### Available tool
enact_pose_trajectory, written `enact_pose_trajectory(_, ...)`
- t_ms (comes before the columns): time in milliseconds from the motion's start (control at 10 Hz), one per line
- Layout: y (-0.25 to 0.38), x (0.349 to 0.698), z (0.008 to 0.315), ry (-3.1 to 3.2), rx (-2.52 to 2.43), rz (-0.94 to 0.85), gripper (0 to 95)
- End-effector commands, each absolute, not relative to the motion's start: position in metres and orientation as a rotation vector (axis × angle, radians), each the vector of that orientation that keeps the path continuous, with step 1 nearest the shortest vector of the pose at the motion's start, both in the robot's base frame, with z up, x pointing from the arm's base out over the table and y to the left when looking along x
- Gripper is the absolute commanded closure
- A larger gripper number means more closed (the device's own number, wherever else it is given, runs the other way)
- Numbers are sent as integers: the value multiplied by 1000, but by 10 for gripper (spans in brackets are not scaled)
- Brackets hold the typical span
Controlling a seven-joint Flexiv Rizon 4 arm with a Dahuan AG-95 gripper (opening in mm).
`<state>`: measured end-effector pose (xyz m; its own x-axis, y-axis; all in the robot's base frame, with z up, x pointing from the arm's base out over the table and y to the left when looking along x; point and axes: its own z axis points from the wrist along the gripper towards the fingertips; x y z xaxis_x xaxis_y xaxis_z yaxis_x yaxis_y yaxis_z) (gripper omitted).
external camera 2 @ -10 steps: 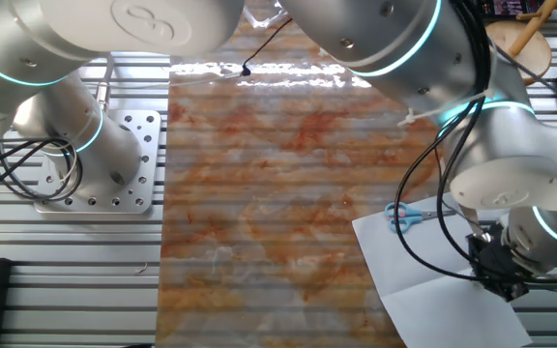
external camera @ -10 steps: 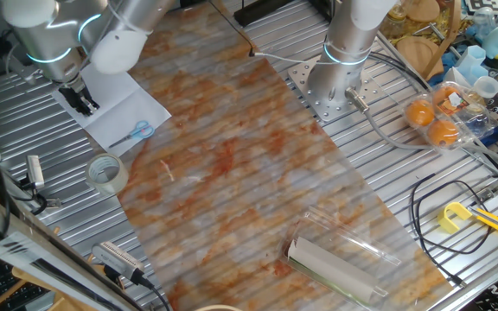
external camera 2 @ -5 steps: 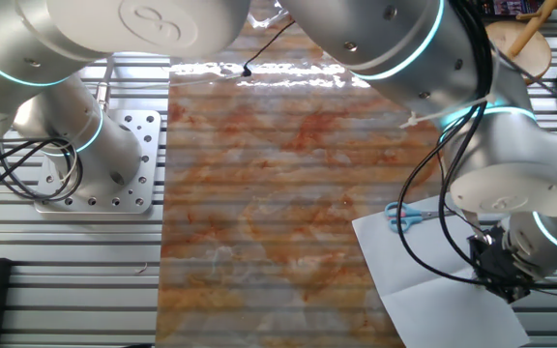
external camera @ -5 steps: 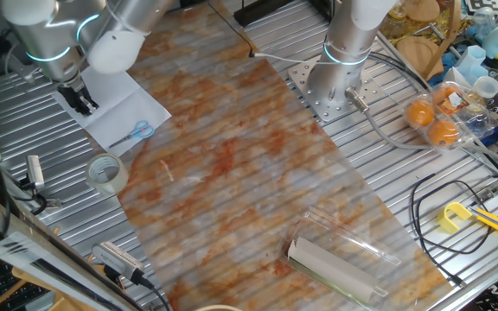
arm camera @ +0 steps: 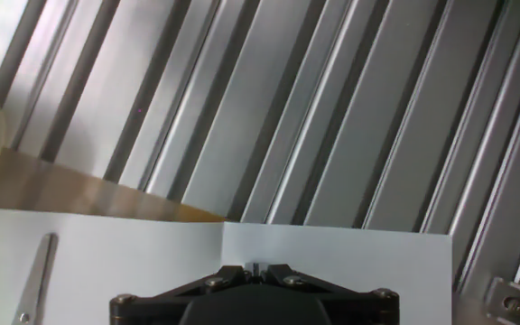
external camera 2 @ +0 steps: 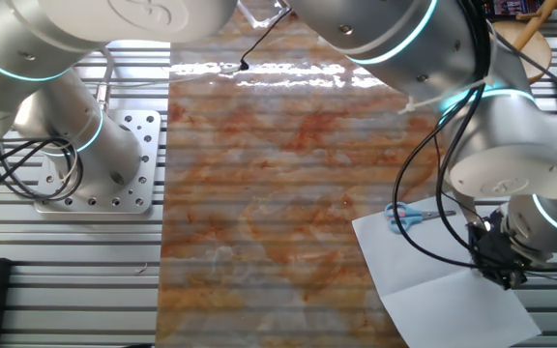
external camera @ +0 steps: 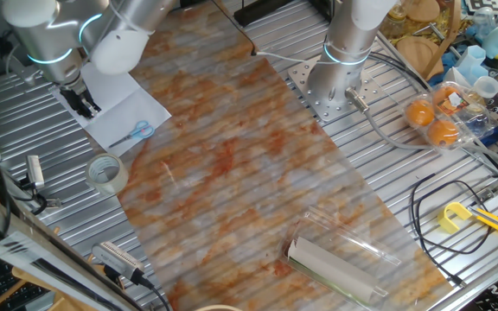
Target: Unfold a piece of paper
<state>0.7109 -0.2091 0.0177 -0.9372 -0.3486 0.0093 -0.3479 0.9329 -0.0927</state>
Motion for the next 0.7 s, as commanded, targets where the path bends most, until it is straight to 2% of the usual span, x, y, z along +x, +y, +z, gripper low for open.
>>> enact_pose_trajectory(100,-209,711,15,3080,-559,-150,950)
enact_pose_trajectory(700,-209,713,7,3078,-561,-146,950)
